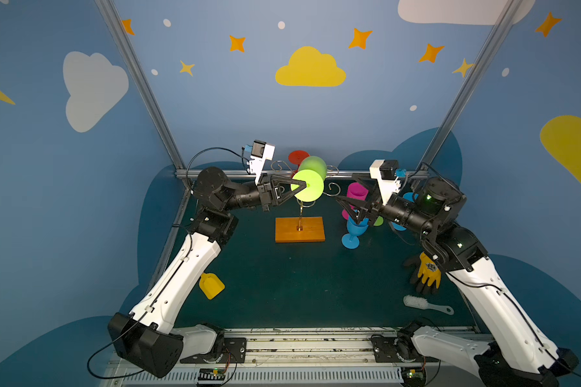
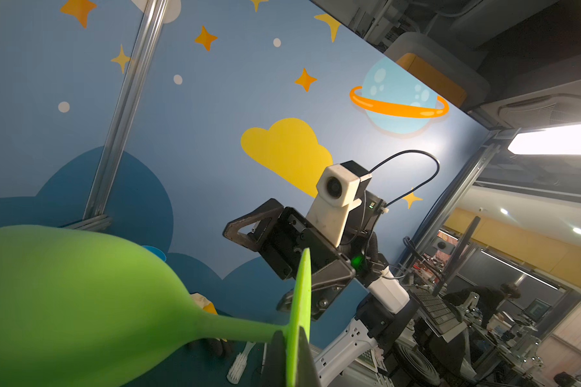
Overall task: Take the wine glass off the wine glass rack
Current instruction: Pick up the wine glass from the wine glass rack.
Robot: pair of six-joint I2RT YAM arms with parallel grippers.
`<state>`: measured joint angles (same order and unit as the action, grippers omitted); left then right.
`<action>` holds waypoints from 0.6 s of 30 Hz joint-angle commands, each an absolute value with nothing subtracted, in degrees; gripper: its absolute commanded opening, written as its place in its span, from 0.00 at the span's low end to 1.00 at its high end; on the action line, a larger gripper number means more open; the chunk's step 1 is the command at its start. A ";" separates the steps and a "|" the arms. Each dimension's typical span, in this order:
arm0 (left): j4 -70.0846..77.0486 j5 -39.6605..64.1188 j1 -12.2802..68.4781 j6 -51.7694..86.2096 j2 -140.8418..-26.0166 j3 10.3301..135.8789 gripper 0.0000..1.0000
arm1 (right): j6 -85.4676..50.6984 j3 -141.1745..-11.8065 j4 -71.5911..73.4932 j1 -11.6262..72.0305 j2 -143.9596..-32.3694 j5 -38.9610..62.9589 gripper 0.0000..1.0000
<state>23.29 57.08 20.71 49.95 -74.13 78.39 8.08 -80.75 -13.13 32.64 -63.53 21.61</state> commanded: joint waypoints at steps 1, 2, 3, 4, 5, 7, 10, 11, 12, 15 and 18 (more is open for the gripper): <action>25.55 58.85 20.38 53.36 -73.37 80.07 0.03 | 15.72 -78.49 -7.12 32.34 -64.29 20.91 0.85; 26.04 58.93 20.36 53.84 -73.54 80.00 0.03 | 16.73 -77.99 -5.80 32.34 -64.50 21.69 0.85; 26.44 59.01 20.34 54.41 -73.65 79.98 0.03 | 17.13 -77.67 -4.41 32.33 -64.80 22.80 0.85; 26.62 59.06 20.39 54.93 -73.90 80.05 0.03 | 19.75 -77.49 -3.09 32.34 -65.19 24.29 0.86; 26.76 59.14 20.37 55.25 -74.01 80.07 0.03 | 20.67 -77.30 -2.15 32.34 -65.50 25.29 0.86; 27.65 59.08 20.34 56.26 -74.27 79.98 0.03 | 22.21 -77.17 -0.08 32.37 -66.49 27.71 0.87; 27.12 59.08 20.33 56.42 -74.40 80.31 0.03 | 23.25 -78.10 1.13 32.42 -68.37 30.35 0.87; 26.99 58.98 20.39 56.47 -74.44 80.32 0.03 | 23.60 -78.57 1.00 32.35 -69.04 31.00 0.87; 27.03 58.99 20.36 56.60 -74.58 80.41 0.03 | 23.73 -78.94 1.25 32.50 -69.69 31.51 0.87; 27.50 59.00 20.38 57.33 -74.75 80.50 0.03 | 23.78 -79.92 2.32 32.58 -71.60 32.52 0.87; 29.14 59.41 20.47 58.89 -75.28 80.57 0.03 | 23.74 -81.15 3.06 32.58 -73.65 32.95 0.87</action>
<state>25.69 58.43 20.62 57.21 -74.48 78.67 23.03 -78.67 0.25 32.62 -72.53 30.92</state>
